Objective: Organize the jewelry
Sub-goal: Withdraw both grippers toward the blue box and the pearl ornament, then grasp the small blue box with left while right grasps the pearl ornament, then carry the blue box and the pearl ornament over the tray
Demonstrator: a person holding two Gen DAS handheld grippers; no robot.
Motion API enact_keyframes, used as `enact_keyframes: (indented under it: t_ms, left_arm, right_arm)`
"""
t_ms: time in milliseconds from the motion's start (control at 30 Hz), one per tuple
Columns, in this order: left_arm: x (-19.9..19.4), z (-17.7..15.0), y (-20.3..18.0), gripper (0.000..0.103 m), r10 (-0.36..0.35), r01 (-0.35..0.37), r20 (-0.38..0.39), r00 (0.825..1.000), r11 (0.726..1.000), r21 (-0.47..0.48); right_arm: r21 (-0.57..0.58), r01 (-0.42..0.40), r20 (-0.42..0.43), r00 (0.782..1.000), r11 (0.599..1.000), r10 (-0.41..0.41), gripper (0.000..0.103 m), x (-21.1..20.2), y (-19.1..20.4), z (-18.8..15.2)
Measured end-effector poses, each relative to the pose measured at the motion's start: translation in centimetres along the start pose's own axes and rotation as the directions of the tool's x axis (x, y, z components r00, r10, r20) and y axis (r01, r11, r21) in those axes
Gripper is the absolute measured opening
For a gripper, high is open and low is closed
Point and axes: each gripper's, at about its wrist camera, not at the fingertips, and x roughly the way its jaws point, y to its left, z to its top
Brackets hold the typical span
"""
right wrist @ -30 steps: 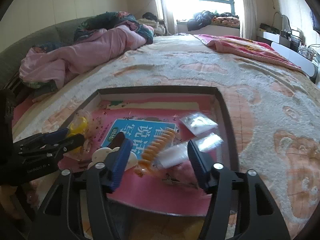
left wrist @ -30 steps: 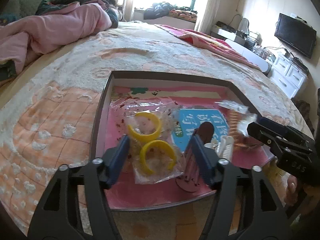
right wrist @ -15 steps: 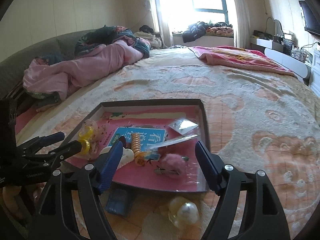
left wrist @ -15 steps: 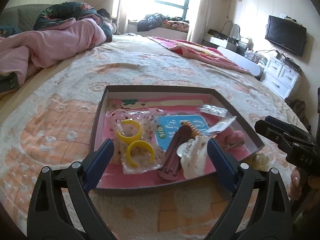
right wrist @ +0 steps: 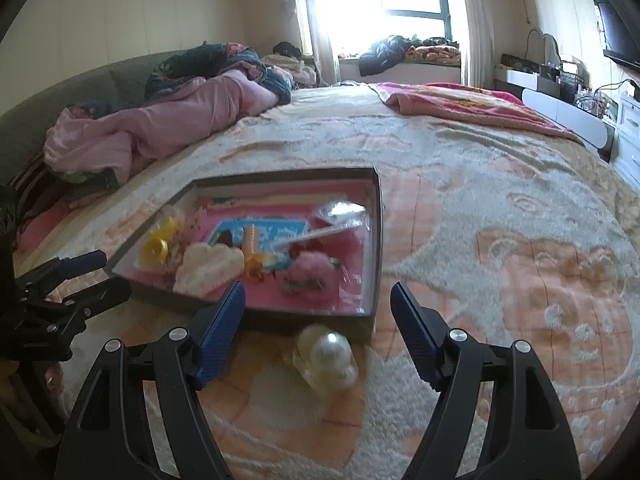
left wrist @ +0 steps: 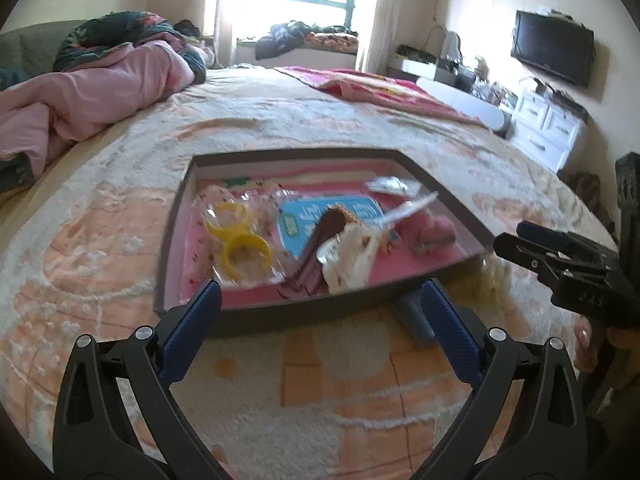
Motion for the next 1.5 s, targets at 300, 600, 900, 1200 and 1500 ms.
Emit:
enact_keyframes:
  t_ms: [300,600,900,1200,1500]
  left_arm:
    - [1.7,-1.9,-2.7,0.091,-0.035,0.039,-0.076,0.996,0.998,0.050]
    - [4.1,-1.8,-4.4,0.091,-0.077,0.083,-0.135,0.988,0.996,0.038]
    - [6.0,-1.9,-5.5,0.050,-0.114,0.119,-0.182,0.977,0.993,0.019]
    - [4.6,-1.9,-5.6,0.032,-0.134,0.141,-0.173,0.976,0.989,0.034]
    - [1.8,-0.3,-3.2,0.031,-0.131,0.130,-0.101,0.986,0.991,-0.012]
  right_arm:
    - [0.013,-0.029,-0.071,0.997,1.000,0.029,0.062,1.6,-0.6,-1.8]
    - [0.044,-0.096,-0.093,0.991,0.994,0.100,0.041,2.5,-1.4,-2.3]
    - [0.093,-0.106,-0.073,0.991,0.990,0.113,0.041,1.2,-2.5,-2.3]
    - [0.106,-0.138,-0.040,0.989,0.985,0.143,0.040,-0.5,-2.2,-1.8]
    - [0.067,-0.163,-0.017,0.986,0.984,0.164,0.040,-1.3,-0.2,-0.4]
